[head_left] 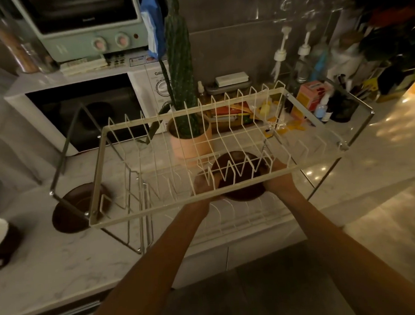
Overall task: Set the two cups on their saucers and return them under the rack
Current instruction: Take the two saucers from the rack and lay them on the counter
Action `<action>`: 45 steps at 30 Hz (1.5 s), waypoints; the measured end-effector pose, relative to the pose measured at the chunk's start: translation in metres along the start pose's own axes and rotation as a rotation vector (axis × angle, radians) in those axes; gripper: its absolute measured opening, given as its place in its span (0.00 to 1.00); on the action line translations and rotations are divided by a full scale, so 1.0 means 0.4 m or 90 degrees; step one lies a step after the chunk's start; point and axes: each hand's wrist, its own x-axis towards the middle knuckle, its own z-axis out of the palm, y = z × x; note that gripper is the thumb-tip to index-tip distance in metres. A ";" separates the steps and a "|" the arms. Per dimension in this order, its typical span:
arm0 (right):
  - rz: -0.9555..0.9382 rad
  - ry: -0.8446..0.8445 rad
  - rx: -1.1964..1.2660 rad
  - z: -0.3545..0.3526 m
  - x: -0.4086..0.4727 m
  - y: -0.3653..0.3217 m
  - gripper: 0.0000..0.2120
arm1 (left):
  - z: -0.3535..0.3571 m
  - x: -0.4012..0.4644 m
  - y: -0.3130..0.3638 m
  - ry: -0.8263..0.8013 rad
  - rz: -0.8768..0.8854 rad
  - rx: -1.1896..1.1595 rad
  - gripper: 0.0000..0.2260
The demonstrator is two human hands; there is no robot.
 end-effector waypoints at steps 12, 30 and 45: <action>0.135 -0.153 0.039 -0.043 -0.189 -0.122 0.10 | -0.053 -0.217 -0.054 -0.007 0.009 -0.212 0.16; 0.134 -0.431 0.124 0.025 -0.433 -0.274 0.02 | -0.284 -0.440 -0.280 0.036 0.048 -0.199 0.15; 0.142 -0.543 0.188 0.306 -0.574 -0.465 0.04 | -0.606 -0.481 -0.443 0.151 -0.049 -0.216 0.12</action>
